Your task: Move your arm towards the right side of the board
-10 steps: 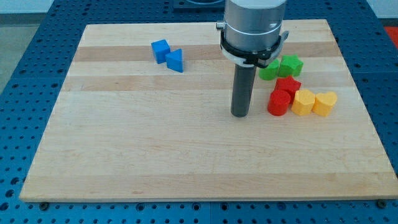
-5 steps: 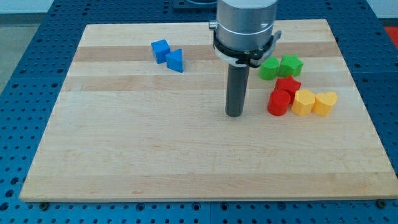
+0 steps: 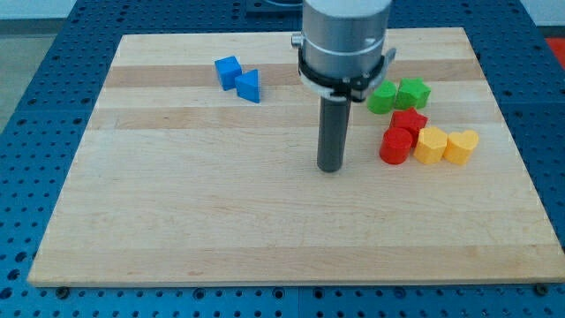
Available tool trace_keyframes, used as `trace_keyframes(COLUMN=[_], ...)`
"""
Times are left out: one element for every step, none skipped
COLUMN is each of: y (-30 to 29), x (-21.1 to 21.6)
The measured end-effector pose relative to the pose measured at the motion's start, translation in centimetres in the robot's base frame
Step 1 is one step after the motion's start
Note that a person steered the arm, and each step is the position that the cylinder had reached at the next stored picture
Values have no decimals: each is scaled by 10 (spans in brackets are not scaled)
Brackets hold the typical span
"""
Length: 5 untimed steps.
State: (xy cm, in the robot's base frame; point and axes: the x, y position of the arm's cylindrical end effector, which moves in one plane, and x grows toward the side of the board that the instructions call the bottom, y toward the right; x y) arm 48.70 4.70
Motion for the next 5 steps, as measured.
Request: trace_keyframes(y=[47,99,101,96,81], x=[9,11,23,23,23])
